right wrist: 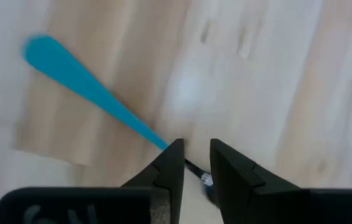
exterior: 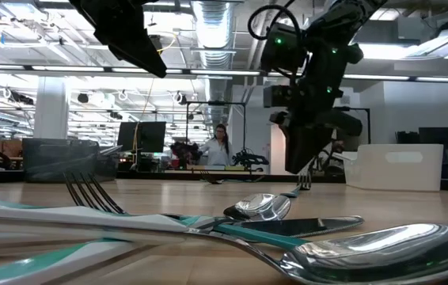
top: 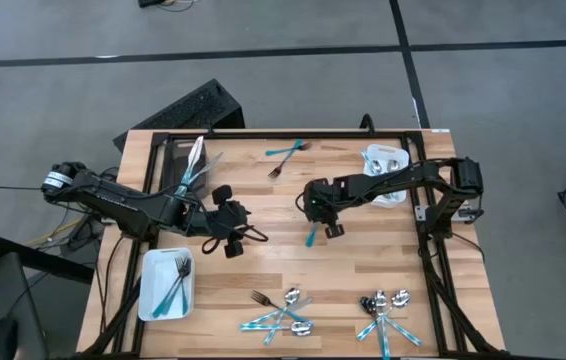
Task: Sort silverware by color (type)
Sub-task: Put the blue fork into the left white bin
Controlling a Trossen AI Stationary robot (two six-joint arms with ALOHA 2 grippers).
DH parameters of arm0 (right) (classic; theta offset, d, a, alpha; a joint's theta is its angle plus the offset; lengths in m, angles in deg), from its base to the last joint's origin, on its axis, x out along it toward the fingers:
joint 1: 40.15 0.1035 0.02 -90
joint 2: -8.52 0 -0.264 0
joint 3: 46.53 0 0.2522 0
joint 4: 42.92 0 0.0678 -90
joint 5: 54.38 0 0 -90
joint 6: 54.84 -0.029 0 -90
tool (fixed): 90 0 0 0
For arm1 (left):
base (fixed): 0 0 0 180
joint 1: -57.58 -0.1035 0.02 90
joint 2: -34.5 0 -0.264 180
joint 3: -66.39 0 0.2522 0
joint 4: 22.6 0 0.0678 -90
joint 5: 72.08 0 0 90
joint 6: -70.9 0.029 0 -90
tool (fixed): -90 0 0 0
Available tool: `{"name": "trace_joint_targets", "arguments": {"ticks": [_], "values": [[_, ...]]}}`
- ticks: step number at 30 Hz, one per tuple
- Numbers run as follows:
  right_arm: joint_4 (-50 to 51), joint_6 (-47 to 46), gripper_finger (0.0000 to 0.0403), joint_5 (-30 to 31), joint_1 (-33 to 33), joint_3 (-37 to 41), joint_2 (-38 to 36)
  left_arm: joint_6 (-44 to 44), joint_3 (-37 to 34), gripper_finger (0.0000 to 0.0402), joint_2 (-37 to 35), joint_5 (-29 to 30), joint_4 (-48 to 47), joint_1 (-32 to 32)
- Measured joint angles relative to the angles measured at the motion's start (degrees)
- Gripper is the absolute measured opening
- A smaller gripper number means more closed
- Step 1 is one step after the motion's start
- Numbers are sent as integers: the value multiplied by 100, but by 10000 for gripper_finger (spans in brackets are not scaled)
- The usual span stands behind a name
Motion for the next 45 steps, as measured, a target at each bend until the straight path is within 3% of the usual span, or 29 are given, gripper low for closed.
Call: {"name": "trace_joint_targets", "arguments": {"ticks": [8, 17, 29, 38, 45], "values": [[503, 934, 104, 19, -76, 6, 117, 0, 0, 159, 2, -37, -2, -41], [-57, 1163, 104, 12, -108, 268, 114, 57, 0, 159, 2, -4, 10, -43], [-393, 900, 102, 1, -226, 349, 198, 120, 0, 159, 4, 3, 354, -187], [-718, 620, 100, 50, -140, 306, 698, 124, 0, 159, 4, -12, 514, -214], [-541, 195, 64, 3, -48, 327, 596, 159, 0, 159, 4, -15, 509, -242]]}}
